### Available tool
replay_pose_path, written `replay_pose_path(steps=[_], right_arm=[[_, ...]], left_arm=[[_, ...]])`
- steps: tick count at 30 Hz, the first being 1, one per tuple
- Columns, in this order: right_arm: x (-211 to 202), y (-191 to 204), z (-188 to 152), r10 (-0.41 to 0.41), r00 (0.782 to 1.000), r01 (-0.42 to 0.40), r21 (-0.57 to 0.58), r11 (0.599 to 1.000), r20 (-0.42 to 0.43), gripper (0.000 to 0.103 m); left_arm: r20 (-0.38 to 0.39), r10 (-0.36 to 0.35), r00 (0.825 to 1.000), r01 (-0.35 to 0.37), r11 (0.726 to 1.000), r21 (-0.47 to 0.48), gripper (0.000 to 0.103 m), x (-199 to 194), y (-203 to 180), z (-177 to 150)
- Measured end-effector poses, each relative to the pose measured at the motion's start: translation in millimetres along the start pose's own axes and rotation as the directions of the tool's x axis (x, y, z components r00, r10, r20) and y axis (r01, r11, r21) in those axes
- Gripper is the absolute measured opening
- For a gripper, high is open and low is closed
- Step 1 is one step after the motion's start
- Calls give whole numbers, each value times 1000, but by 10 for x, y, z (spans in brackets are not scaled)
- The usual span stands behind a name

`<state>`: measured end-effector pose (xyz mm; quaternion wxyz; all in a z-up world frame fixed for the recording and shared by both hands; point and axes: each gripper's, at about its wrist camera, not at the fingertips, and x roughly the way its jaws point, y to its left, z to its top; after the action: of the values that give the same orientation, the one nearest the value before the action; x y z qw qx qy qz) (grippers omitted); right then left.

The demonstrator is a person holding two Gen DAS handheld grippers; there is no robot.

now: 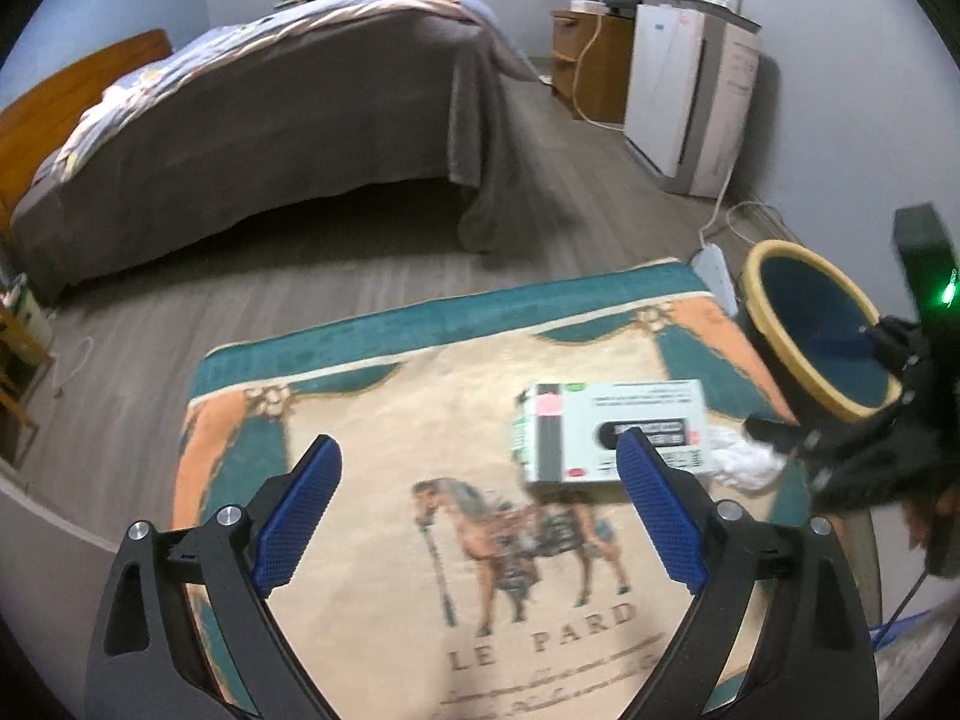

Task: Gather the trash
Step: 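Grasp the white COLTALIN box with the right gripper while the left grasps the white tissue, then carry the box and tissue over the bin with both grippers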

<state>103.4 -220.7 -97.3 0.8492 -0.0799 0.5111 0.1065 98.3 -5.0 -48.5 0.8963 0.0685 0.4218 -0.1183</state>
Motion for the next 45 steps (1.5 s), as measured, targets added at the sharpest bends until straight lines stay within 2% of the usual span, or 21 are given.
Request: replay_pose_path(steps=[5, 9, 17, 21, 25, 29, 33, 39, 45], right_arm=[[359, 442, 63, -10, 999, 0, -186, 983, -50, 97], [583, 633, 117, -41, 998, 23, -301, 953, -54, 97], [756, 734, 316, 79, 993, -104, -345, 933, -87, 97], [848, 752, 449, 133, 985, -162, -320, 934, -111, 97], [1002, 733, 480, 120, 980, -166, -310, 936, -160, 96], [984, 663, 467, 133, 978, -176, -292, 940, -163, 82], [807, 564, 451, 155, 979, -186, -251, 950, -135, 77], [381, 330, 303, 136, 988, -149, -187, 971, -78, 76], [-133, -124, 68, 32, 997, -34, -41, 999, -64, 75]], left_arm=[[-22, 8, 1000, -8, 1000, -1, 93, 106, 178, -6], [-34, -20, 999, 19, 1000, -23, 93, 193, 291, 45], [-62, -36, 997, 35, 999, -24, 93, 404, 384, 111], [-73, -49, 996, 47, 998, -33, 93, 479, 429, 145], [-74, -50, 996, 47, 998, -42, 93, 509, 427, 179], [-69, -37, 997, 35, 999, -34, 93, 474, 381, 176], [-60, -29, 998, 27, 999, -34, 93, 414, 310, 188], [-44, -28, 999, 28, 1000, -5, 93, 274, 64, 179], [-49, -66, 997, 67, 998, 3, 93, 244, -324, 159]])
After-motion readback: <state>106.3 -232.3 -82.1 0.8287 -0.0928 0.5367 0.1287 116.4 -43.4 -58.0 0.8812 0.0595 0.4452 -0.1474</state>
